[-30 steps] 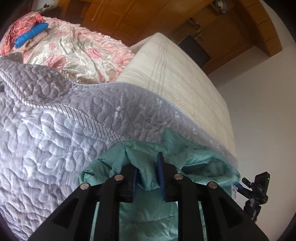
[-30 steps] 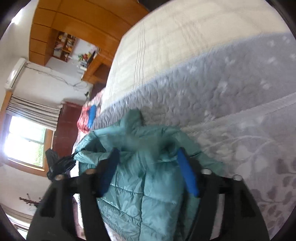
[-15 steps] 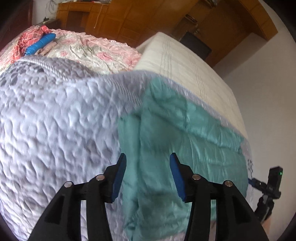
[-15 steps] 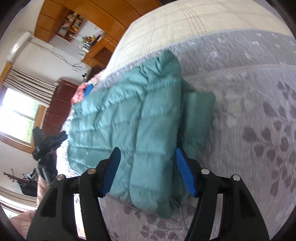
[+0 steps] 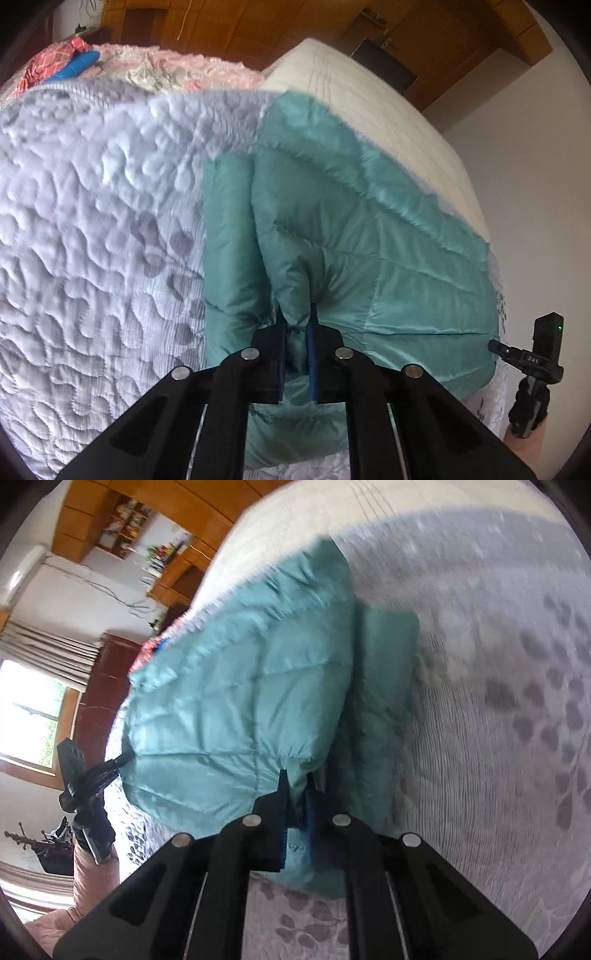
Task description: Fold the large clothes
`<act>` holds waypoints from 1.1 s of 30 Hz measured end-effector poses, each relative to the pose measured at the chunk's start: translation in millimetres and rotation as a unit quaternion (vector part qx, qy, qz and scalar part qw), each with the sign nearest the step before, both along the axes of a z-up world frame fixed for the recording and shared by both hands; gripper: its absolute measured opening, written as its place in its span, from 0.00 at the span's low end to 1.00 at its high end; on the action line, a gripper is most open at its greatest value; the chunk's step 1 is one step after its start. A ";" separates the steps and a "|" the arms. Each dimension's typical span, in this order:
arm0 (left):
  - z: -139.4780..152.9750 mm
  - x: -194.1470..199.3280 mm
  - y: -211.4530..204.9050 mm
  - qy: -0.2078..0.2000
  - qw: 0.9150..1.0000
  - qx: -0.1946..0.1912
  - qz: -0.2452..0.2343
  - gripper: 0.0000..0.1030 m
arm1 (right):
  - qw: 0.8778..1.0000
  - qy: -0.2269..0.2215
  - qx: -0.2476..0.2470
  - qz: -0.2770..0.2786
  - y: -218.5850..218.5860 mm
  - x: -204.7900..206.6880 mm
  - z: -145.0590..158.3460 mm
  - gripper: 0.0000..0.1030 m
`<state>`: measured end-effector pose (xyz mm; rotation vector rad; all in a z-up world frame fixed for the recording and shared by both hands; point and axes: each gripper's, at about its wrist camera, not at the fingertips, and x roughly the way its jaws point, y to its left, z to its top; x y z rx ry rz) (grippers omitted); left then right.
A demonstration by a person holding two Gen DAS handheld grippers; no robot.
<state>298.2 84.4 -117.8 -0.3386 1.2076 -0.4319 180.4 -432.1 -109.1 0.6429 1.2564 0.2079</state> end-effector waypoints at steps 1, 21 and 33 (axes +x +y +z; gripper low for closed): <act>-7.3 -0.5 -1.7 0.004 1.000 0.004 -0.003 0.11 | 1.000 0.007 0.002 0.000 1.1 -0.6 -9.1 0.06; 95.5 -55.7 -85.9 -0.138 0.986 0.097 -0.010 0.17 | 0.979 -0.111 -0.169 0.017 96.0 5.6 90.1 0.20; 24.2 -59.3 -131.4 -0.098 0.985 0.135 -0.049 0.18 | 0.985 -0.062 -0.157 0.025 124.5 26.8 21.5 0.17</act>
